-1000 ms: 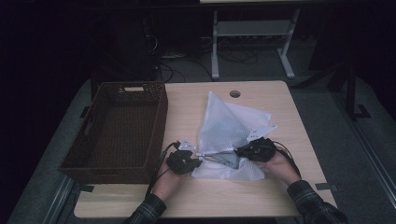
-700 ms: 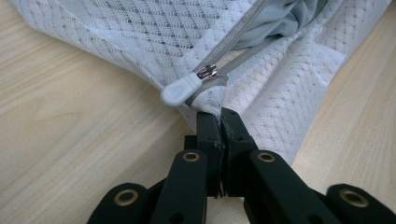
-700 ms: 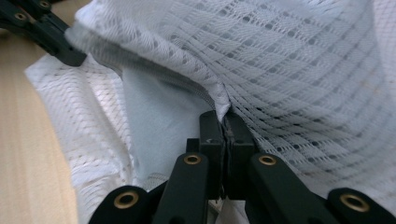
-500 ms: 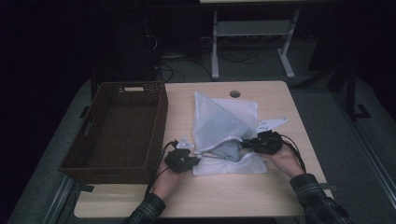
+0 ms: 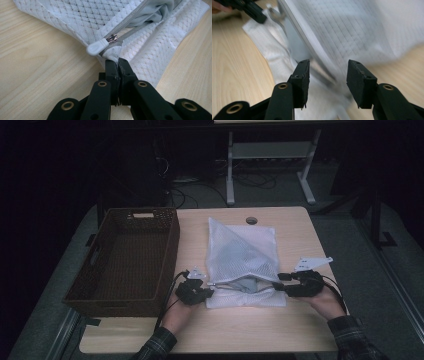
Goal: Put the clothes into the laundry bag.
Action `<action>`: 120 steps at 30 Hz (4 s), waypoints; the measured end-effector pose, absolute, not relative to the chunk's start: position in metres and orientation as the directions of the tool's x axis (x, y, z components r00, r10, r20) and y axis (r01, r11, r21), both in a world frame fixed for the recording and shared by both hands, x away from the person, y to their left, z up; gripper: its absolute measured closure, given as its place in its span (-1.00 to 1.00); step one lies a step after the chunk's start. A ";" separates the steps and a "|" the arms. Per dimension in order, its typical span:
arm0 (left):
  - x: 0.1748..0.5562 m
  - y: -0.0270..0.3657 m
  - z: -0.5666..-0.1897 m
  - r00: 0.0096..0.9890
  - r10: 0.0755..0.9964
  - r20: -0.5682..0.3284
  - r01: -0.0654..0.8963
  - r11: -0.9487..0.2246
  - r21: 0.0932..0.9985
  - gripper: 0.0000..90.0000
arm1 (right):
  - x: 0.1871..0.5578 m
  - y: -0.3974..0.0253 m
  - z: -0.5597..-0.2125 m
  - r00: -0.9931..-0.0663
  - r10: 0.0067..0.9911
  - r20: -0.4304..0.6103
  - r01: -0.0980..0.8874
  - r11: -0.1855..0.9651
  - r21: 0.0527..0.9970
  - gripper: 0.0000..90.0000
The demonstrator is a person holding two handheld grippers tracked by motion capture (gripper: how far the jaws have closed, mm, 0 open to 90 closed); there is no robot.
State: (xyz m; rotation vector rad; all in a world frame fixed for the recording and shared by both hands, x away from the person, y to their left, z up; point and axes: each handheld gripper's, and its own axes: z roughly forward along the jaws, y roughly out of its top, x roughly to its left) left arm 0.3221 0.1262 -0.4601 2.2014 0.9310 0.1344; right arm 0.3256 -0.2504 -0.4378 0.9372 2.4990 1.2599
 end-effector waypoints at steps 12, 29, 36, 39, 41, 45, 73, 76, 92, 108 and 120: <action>0.323 0.126 -0.460 0.734 0.656 -0.177 0.582 -0.473 0.661 0.96 | 0.339 -0.258 -0.472 -0.744 0.652 0.148 0.552 0.474 0.686 0.36; 0.319 0.128 -0.458 0.721 0.672 -0.166 0.601 -0.489 0.632 0.96 | 0.336 -0.271 -0.465 -0.754 0.656 0.025 0.506 0.556 0.660 0.85; 0.311 0.126 -0.445 0.728 0.671 -0.141 0.578 -0.490 0.652 0.73 | 0.318 -0.269 -0.442 -0.778 0.624 0.076 0.456 0.477 0.752 0.51; 0.306 0.123 -0.438 0.736 0.664 -0.128 0.564 -0.499 0.658 0.63 | 0.308 -0.260 -0.436 -0.809 0.580 0.100 0.432 0.470 0.770 0.49; 0.304 0.121 -0.434 0.739 0.664 -0.115 0.554 -0.502 0.664 0.48 | 0.303 -0.248 -0.438 -0.833 0.541 0.112 0.419 0.486 0.767 0.46; 0.299 0.122 -0.427 0.738 0.667 -0.107 0.545 -0.494 0.678 0.23 | 0.299 -0.221 -0.442 -0.877 0.468 0.112 0.379 0.529 0.759 0.41; 0.331 0.026 -0.436 0.868 0.480 -0.127 0.431 -0.603 0.671 1.00 | 0.299 -0.168 -0.467 -0.929 0.370 0.014 0.283 0.686 0.670 1.00; 0.338 0.017 -0.443 0.869 0.476 -0.132 0.434 -0.610 0.663 1.00 | 0.299 -0.168 -0.467 -0.930 0.366 0.017 0.283 0.686 0.670 1.00; 0.376 -0.011 -0.452 0.829 0.557 -0.046 0.456 -0.625 0.633 1.00 | 0.299 -0.169 -0.466 -0.929 0.366 0.050 0.307 0.689 0.657 1.00; 0.422 -0.009 -0.455 0.754 0.655 -0.048 0.524 -0.555 0.646 1.00 | 0.299 -0.169 -0.466 -0.929 0.367 0.052 0.309 0.689 0.656 1.00; 0.408 0.006 -0.444 0.789 0.606 -0.102 0.508 -0.550 0.663 0.82 | 0.299 -0.169 -0.467 -0.930 0.365 0.050 0.305 0.687 0.659 1.00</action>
